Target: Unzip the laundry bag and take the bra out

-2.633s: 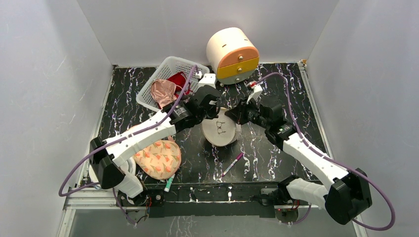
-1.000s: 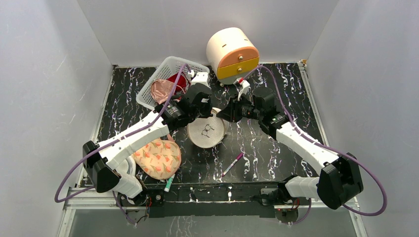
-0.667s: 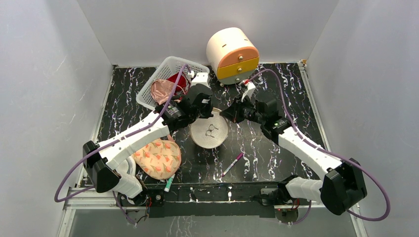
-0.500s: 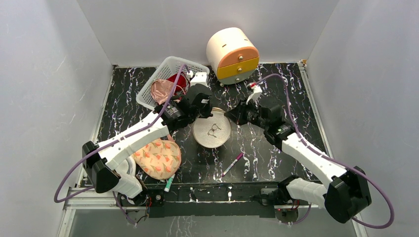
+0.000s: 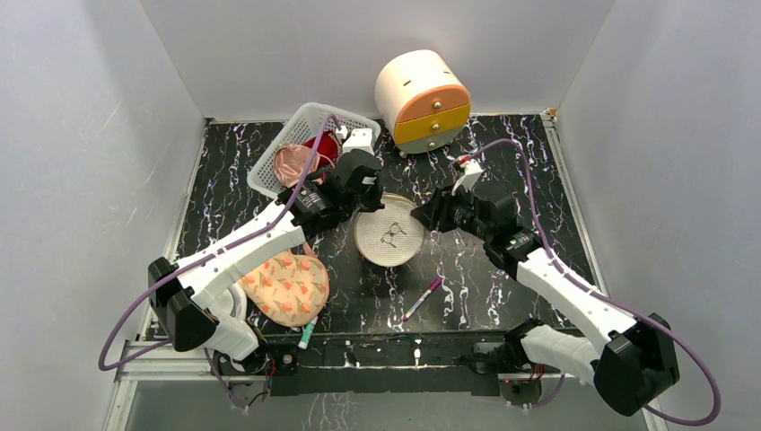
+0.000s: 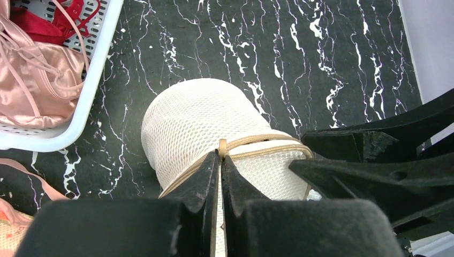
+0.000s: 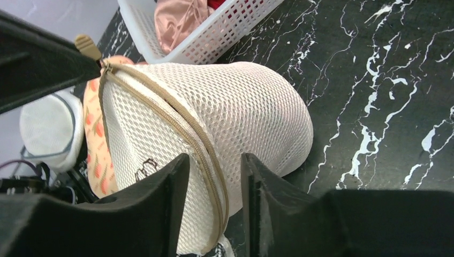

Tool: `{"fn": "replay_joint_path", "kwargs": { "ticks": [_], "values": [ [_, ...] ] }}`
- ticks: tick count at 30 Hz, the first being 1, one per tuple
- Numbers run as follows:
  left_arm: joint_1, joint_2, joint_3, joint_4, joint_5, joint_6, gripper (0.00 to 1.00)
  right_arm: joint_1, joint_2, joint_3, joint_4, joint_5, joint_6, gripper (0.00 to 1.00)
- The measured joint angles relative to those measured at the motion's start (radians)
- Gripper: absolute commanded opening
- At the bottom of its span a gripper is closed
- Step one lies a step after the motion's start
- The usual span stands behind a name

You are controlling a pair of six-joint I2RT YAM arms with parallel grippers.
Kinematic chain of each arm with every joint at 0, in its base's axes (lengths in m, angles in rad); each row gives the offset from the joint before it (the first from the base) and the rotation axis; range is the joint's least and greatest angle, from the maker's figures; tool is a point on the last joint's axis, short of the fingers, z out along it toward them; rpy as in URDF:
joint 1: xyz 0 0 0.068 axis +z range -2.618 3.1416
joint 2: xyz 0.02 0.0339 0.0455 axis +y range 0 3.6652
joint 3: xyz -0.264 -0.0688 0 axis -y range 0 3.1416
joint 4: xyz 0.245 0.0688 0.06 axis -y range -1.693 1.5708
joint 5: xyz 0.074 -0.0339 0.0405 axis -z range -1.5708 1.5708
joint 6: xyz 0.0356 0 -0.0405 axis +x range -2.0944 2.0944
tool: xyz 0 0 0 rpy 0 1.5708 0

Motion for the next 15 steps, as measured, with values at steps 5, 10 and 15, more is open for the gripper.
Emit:
{"fn": "replay_joint_path", "kwargs": {
  "ticks": [5,10,15],
  "values": [
    [0.006,0.000,0.000,0.011,0.022,0.008,0.00,-0.003,0.044,0.065,-0.040,-0.077,-0.067,0.57],
    [0.006,0.000,0.000,0.015,0.050,0.011,0.00,-0.003,0.125,0.147,-0.037,-0.176,-0.101,0.59],
    [0.006,0.000,0.000,0.019,0.068,0.015,0.00,0.000,0.192,0.175,-0.025,-0.232,-0.103,0.53]
  ]
}}
